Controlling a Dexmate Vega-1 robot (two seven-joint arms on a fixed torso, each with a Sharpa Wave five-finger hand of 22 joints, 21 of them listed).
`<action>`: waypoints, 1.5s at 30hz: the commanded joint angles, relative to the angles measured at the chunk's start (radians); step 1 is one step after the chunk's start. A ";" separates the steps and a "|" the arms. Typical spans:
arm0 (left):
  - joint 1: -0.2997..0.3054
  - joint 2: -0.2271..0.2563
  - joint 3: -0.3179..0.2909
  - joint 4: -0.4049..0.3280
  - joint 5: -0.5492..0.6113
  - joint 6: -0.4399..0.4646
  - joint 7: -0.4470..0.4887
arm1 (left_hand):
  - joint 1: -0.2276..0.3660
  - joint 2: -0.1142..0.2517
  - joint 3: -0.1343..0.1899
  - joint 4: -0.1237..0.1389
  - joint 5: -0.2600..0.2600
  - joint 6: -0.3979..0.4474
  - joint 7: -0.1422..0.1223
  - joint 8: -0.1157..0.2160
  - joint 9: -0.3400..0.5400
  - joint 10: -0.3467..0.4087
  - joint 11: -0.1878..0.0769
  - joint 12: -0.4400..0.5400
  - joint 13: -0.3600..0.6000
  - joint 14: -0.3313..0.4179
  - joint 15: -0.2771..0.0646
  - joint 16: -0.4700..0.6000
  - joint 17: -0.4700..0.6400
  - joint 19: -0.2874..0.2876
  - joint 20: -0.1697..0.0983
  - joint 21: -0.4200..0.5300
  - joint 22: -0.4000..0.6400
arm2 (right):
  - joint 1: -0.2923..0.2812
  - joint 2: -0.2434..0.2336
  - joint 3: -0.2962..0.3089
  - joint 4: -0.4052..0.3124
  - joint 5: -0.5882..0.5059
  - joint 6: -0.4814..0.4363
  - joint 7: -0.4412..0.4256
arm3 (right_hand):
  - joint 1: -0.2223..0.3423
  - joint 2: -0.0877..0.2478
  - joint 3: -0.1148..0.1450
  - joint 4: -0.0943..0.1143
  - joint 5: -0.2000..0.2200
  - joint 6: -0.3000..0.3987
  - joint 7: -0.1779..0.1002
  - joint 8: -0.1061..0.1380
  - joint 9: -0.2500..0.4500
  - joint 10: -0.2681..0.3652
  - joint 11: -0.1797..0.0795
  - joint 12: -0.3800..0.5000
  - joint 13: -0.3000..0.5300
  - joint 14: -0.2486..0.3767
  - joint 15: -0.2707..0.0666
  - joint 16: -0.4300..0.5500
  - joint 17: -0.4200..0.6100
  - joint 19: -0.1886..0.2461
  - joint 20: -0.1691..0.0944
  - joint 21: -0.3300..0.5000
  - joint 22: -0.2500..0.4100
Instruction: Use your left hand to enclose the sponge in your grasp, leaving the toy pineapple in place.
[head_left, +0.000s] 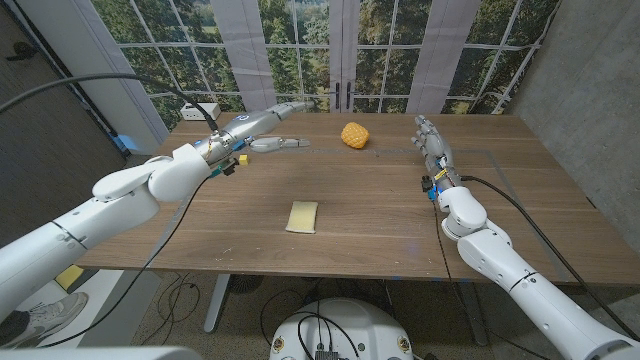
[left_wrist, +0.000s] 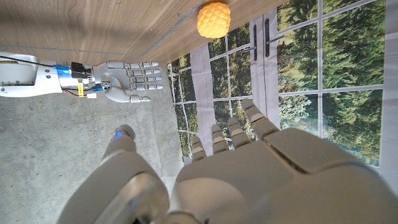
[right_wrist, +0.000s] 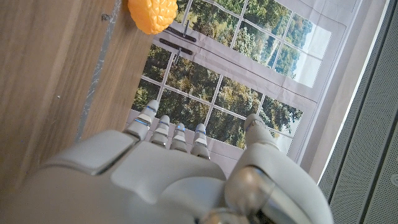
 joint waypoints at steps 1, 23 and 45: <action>0.017 0.029 -0.015 -0.086 0.055 0.054 -0.091 | 0.013 -0.007 -0.001 -0.007 0.008 0.021 -0.001 0.007 0.004 0.033 0.002 0.014 0.004 0.028 -0.009 0.009 0.004 0.015 0.003 0.003 0.003 | -0.013 0.003 0.006 -0.002 0.002 0.007 -0.004 | 0.009 0.001 -0.002 0.001 0.005 0.008 0.003 -0.003 0.002 0.005 0.003 0.001 0.005 0.009 0.005 0.003 0.003 0.003 0.009 0.003 0.003; 0.063 0.048 -0.016 -0.169 0.225 0.181 -0.103 | 0.083 -0.030 0.006 -0.032 0.003 0.122 0.037 0.024 0.006 0.159 0.005 0.040 0.008 0.115 -0.020 0.014 0.005 0.049 0.026 0.001 0.003 | -0.037 0.002 0.012 -0.010 -0.002 0.016 -0.012 | 0.009 0.002 -0.003 0.002 0.005 0.008 0.002 -0.005 0.002 0.006 0.003 0.001 0.005 0.010 0.005 0.004 0.003 0.003 0.010 0.003 0.003; 0.080 0.069 0.022 -0.291 0.303 0.392 -0.305 | 0.144 -0.051 0.006 -0.027 0.006 0.328 0.117 0.060 0.011 0.252 -0.004 0.047 0.014 0.200 -0.045 0.016 0.007 0.069 0.027 -0.005 0.006 | -0.077 -0.011 0.023 -0.045 0.004 0.021 -0.010 | 0.006 0.003 -0.005 0.004 0.005 0.015 0.003 -0.004 0.002 0.014 0.007 0.003 0.005 0.018 0.006 0.007 0.004 0.004 0.012 0.003 0.003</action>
